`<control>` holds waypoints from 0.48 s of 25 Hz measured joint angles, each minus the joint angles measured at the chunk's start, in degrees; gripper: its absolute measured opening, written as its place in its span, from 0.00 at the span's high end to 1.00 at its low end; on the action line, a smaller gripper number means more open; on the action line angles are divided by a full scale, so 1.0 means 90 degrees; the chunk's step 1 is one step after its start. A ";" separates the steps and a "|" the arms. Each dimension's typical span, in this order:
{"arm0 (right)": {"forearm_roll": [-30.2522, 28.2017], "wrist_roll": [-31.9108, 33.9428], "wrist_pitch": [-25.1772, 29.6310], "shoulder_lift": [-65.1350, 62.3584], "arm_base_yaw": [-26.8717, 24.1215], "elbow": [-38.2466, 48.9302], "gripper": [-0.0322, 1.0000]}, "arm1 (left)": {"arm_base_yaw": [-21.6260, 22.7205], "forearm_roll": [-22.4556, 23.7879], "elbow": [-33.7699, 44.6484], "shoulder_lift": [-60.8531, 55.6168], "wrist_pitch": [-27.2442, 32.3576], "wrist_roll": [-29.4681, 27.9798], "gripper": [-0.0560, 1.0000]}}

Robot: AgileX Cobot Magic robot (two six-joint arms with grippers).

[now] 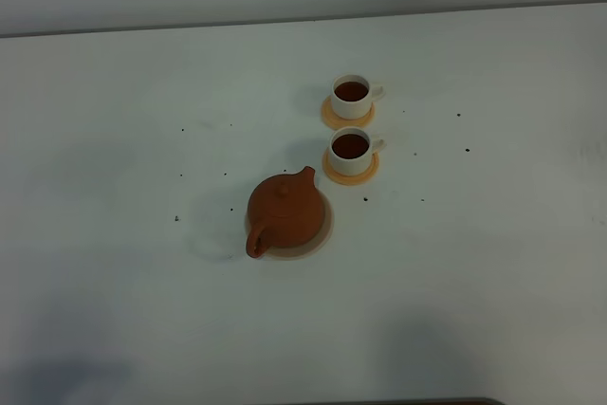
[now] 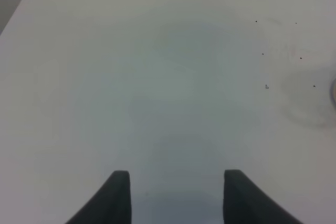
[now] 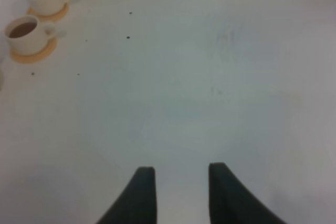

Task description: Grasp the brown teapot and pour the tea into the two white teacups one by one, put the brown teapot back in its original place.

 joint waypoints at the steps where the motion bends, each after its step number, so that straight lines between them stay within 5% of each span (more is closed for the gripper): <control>1: 0.0000 0.0000 0.0000 0.0000 0.0000 0.0000 0.74 | 0.0000 0.0000 0.0000 0.0000 0.0000 0.0000 0.56; 12: 0.0000 0.0000 0.0000 0.0000 0.0000 0.0000 0.74 | -0.0468 0.0000 0.0000 0.0000 0.0000 0.0000 0.56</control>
